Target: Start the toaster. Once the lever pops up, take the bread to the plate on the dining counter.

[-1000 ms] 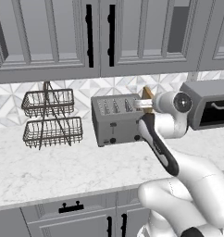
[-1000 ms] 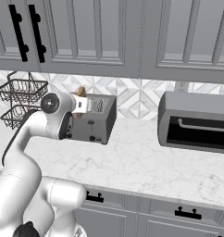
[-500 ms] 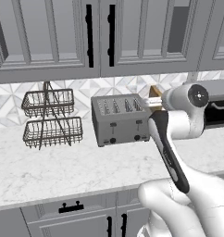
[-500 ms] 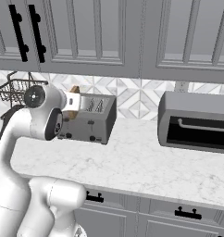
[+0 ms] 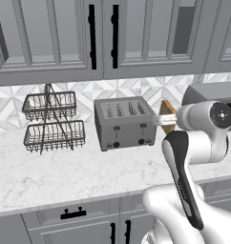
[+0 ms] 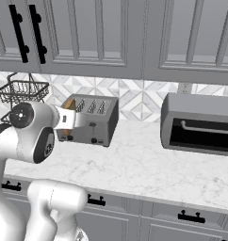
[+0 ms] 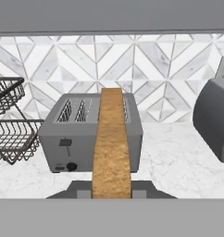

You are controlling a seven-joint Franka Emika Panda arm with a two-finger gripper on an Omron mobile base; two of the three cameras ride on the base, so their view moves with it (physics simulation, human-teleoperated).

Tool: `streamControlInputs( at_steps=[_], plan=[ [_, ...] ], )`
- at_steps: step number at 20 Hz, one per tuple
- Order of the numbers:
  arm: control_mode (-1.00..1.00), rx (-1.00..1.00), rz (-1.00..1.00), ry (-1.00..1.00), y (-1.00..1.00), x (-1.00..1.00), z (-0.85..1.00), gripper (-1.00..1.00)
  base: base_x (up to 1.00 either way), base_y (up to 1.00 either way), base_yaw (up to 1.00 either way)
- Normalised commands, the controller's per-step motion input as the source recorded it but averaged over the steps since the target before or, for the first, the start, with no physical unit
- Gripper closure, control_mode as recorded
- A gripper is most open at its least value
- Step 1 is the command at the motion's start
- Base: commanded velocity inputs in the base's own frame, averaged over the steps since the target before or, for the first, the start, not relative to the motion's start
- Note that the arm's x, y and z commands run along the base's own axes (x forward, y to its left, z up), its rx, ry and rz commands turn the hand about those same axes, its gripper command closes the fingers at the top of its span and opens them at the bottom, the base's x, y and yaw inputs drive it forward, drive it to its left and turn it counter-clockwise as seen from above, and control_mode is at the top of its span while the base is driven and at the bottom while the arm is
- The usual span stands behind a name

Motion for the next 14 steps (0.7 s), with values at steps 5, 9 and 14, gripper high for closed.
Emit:
streamControlInputs(
  at_steps=[5,9,14],
  plan=[
    [-1.00,0.00,0.00,0.00,0.00,-0.10,0.00,1.00,0.00,0.00,0.00],
    [1.00,0.00,0.00,0.00,0.00,0.00,0.00,1.00,-0.89,-0.08,-0.04],
    [1.00,0.00,0.00,0.00,0.00,0.00,0.00,1.00,-0.99,-0.33,-0.32]
  ],
)
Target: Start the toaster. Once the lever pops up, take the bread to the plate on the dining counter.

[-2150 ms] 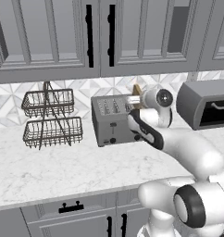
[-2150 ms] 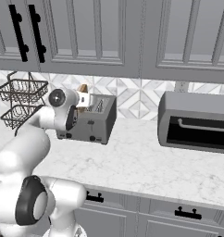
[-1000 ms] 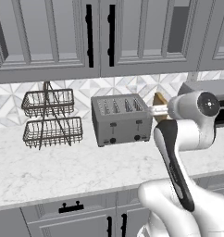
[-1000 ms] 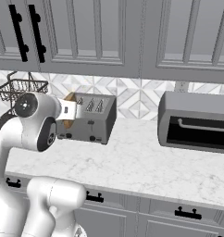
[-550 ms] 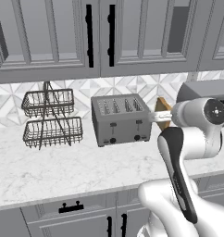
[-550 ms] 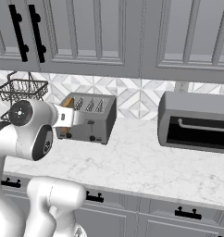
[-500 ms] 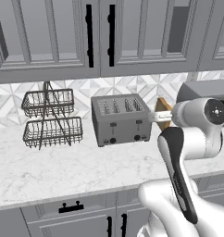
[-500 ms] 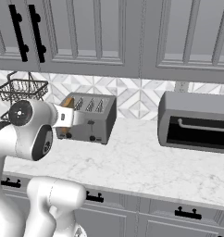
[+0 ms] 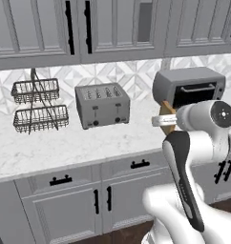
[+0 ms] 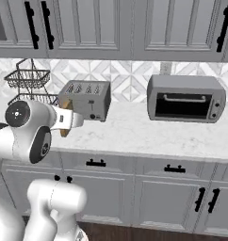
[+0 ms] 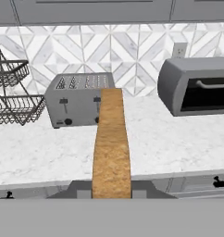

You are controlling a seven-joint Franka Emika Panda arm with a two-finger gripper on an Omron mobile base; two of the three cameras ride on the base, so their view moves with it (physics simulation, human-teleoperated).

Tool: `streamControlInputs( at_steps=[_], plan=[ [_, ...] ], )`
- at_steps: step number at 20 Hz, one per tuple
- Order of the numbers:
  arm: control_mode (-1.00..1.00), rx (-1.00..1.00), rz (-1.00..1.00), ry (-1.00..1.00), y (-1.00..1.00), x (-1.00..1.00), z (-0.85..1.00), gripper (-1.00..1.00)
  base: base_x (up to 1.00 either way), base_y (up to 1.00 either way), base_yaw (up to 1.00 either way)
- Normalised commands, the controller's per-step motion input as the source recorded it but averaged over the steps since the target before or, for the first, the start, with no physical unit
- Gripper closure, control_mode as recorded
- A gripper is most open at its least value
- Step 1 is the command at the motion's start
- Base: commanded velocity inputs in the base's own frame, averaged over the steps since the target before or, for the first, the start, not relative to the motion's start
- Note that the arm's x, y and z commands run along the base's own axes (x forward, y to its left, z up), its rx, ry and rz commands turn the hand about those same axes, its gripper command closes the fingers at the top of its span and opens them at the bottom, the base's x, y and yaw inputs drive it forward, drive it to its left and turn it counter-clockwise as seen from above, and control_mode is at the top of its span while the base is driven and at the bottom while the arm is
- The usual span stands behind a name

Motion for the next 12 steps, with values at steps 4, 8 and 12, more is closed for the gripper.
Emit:
streamControlInputs(
  at_steps=[4,8,12],
  plan=[
    [1.00,0.00,0.00,0.00,0.00,0.00,0.00,1.00,-0.34,-0.30,-0.65],
    [1.00,0.00,0.00,0.00,0.00,0.00,0.00,1.00,-0.02,-0.09,-0.86],
    [1.00,0.00,0.00,0.00,0.00,0.00,0.00,1.00,0.00,0.00,-0.92]
  ],
)
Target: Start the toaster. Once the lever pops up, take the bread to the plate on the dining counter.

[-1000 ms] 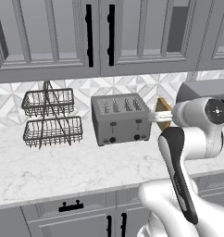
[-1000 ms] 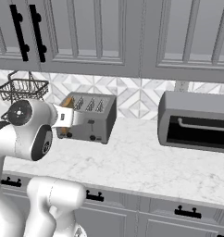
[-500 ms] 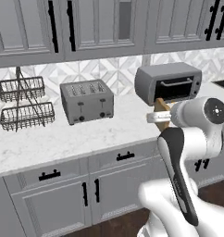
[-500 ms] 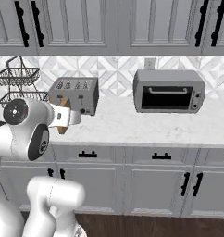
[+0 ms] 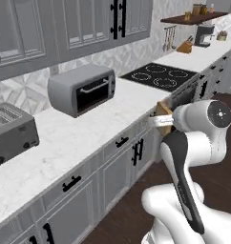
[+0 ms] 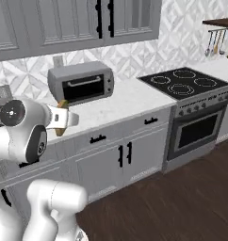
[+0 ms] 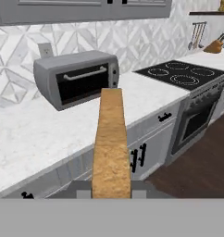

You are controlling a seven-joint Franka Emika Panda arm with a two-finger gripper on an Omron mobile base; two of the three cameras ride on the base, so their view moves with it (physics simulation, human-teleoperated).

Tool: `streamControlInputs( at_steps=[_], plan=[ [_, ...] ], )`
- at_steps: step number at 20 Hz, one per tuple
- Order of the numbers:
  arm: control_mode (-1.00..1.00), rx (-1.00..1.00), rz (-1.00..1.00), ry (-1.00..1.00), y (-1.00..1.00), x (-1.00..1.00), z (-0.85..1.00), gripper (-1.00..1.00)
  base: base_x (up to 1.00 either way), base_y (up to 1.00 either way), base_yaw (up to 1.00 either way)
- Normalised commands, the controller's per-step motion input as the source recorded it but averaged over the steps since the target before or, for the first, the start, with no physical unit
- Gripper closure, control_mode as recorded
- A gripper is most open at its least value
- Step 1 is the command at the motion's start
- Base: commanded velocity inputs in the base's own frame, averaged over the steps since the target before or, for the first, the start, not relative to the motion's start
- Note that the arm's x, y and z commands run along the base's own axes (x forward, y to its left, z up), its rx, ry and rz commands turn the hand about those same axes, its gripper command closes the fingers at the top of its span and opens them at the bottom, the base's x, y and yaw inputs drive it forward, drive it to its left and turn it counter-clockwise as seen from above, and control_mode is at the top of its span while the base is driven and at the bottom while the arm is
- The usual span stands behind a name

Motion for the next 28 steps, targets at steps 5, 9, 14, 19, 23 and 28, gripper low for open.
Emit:
streamControlInputs(
  at_steps=[5,9,14,19,23,28],
  plan=[
    [1.00,0.00,0.00,0.00,0.00,0.00,0.00,1.00,0.01,-0.18,-0.88],
    [1.00,0.00,0.00,0.00,0.00,0.00,0.00,1.00,0.17,-0.38,-0.78],
    [1.00,0.00,0.00,0.00,0.00,0.00,0.00,1.00,0.38,-0.17,-0.74],
    [1.00,0.00,0.00,0.00,0.00,0.00,0.00,1.00,0.58,0.00,-0.71],
    [1.00,0.00,0.00,0.00,0.00,0.00,0.00,1.00,0.83,0.00,-0.63],
    [1.00,0.00,0.00,0.00,0.00,0.00,0.00,1.00,0.71,0.00,-0.67]
  ],
)
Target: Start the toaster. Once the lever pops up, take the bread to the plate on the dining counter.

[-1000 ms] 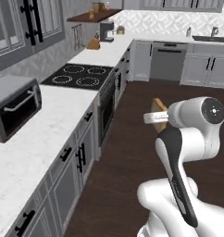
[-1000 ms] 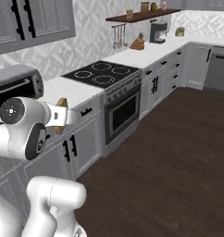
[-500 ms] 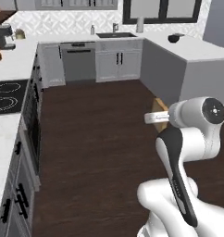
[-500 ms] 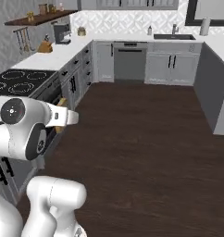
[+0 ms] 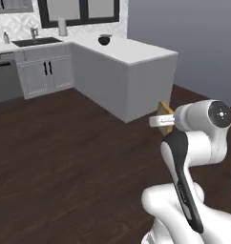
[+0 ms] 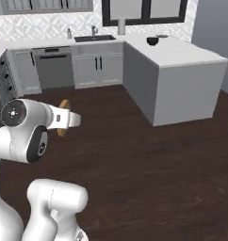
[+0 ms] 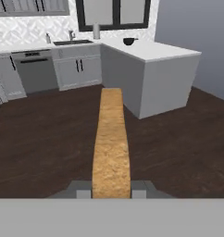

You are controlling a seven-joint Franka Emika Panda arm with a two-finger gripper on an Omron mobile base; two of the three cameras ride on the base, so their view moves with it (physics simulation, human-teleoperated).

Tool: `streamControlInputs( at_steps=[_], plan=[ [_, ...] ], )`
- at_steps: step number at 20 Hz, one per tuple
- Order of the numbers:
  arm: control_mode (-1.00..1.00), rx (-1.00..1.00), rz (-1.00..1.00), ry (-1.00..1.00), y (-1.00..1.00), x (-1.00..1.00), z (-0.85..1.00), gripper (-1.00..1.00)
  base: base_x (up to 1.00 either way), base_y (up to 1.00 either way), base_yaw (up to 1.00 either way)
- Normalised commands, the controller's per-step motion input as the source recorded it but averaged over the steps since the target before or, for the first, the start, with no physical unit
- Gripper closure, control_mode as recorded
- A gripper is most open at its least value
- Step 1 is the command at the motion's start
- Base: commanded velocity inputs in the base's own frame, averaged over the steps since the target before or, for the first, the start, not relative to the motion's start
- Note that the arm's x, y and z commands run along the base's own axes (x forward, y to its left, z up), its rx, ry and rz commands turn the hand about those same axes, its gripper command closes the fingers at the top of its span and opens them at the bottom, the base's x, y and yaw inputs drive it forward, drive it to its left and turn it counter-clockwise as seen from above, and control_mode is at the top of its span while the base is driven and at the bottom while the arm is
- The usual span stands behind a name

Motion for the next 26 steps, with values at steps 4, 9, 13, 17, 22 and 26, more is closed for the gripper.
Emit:
streamControlInputs(
  at_steps=[4,9,13,17,22,26],
  plan=[
    [1.00,0.00,0.00,0.00,0.00,0.00,0.00,1.00,0.79,0.00,-0.64],
    [1.00,0.00,0.00,0.00,0.00,0.00,0.00,1.00,1.00,0.00,-0.53],
    [1.00,0.00,0.00,0.00,0.00,0.00,0.00,1.00,1.00,0.00,-0.28],
    [1.00,0.00,0.00,0.00,0.00,0.00,0.00,1.00,1.00,0.00,-0.09],
    [1.00,0.00,0.00,0.00,0.00,0.00,0.00,1.00,1.00,0.00,-0.08],
    [1.00,0.00,0.00,0.00,0.00,0.00,0.00,1.00,1.00,0.00,-0.04]
  ],
)
